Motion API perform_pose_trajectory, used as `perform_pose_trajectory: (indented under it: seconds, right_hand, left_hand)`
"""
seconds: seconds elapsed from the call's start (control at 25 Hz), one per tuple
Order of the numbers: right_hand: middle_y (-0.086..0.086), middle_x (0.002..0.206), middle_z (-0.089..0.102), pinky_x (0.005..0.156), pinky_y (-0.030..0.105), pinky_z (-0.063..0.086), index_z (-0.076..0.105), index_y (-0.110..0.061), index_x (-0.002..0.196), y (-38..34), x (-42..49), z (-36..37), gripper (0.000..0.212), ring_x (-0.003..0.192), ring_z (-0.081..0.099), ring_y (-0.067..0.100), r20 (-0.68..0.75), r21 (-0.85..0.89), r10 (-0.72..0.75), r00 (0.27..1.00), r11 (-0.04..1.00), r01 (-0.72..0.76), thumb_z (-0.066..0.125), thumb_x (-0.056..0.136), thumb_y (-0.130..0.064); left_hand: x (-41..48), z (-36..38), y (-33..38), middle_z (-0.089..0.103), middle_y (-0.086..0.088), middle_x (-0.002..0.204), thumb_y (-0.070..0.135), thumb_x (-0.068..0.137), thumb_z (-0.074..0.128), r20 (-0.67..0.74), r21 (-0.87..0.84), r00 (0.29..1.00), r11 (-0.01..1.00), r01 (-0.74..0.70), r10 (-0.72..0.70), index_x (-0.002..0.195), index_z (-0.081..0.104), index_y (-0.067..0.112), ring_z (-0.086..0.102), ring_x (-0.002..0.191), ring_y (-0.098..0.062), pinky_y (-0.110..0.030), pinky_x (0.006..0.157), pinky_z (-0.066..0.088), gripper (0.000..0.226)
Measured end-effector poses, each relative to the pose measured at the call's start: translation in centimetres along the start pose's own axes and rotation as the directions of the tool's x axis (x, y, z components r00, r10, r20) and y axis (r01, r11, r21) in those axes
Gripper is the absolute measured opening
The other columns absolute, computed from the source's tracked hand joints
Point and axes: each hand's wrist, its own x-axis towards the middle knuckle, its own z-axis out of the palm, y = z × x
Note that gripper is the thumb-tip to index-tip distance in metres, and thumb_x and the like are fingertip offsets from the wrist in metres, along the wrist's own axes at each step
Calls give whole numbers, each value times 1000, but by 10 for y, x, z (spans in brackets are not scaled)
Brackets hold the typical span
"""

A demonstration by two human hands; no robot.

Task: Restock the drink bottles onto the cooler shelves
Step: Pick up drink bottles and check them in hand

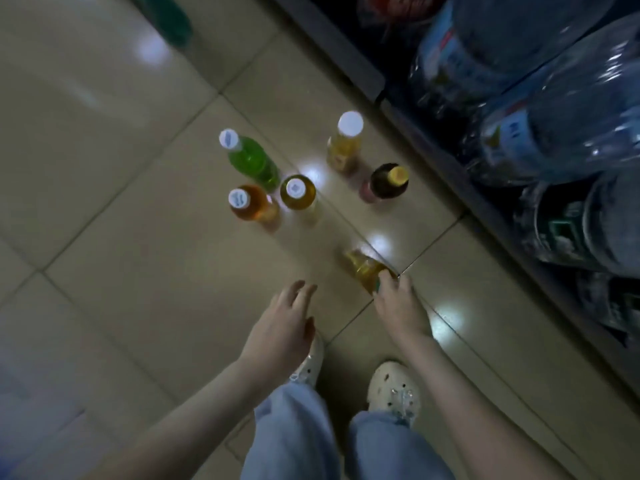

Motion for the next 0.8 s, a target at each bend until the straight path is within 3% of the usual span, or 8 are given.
perform_pose_trajectory:
  seconds: [0.16,0.24,0.36,0.44,0.52,0.6,0.72,0.8]
  right_hand:
    - [13,108,52,68,33,44,54,-10,115,-5,-36,-40,28,91,58,34,-119,138,-76,990,986,92,56,94,-27]
    - [4,100,56,69,30,44,56,-15,108,-17,-80,-95,23,88,58,25,-110,246,-128,986,957,152,61,90,-29]
    - [-12,95,59,70,13,40,59,-26,101,-44,-161,-209,18,86,56,8,-87,333,-292,952,892,304,67,86,-30]
    - [-15,95,61,74,19,44,59,-31,97,-71,-217,-289,16,87,58,3,-85,345,-419,904,839,421,69,84,-33]
    - [-17,95,63,72,27,48,60,-29,99,-100,-272,-366,20,83,61,7,-149,397,-492,858,765,507,69,81,-33]
    - [-12,96,64,65,32,52,56,-33,110,-125,-314,-417,32,76,63,15,-233,505,-472,850,688,521,71,83,-25]
    - [5,112,61,73,40,55,37,-37,132,-165,-370,-448,51,88,64,26,-318,555,-414,853,648,522,64,90,-23]
    - [9,118,61,71,39,56,35,-32,135,-191,-400,-457,41,93,65,25,-301,586,-412,860,632,507,50,97,-31]
  left_hand:
    - [-10,-5,8,29,-1,149,17,94,50,128,-41,992,999,-11,16,147,26,20,36,132,-19,-23,104,29,58]
    - [-22,-38,38,25,-1,152,19,92,54,179,-16,982,999,-52,54,149,22,22,35,133,-22,-28,106,31,66]
    - [-50,-119,91,17,-3,156,32,85,64,200,75,968,983,-169,152,151,12,24,23,141,-24,-34,113,23,84]
    - [-79,-185,128,32,-2,149,43,75,73,220,27,954,976,-216,205,148,16,25,31,137,-23,-36,111,29,94]
    - [-118,-263,167,53,3,121,48,67,78,177,-91,959,974,-206,219,136,30,26,54,112,-19,-30,89,45,87]
    - [-162,-321,200,58,8,99,52,62,79,87,-106,975,975,-196,205,118,37,25,59,90,-16,-26,75,47,75]
    - [-223,-389,232,64,10,103,60,54,77,25,-331,994,939,-90,104,120,42,27,61,94,-11,-32,85,51,81]
    - [-251,-429,246,63,11,110,64,52,75,-49,-401,992,907,-126,117,121,46,30,61,98,-9,-33,89,51,83]
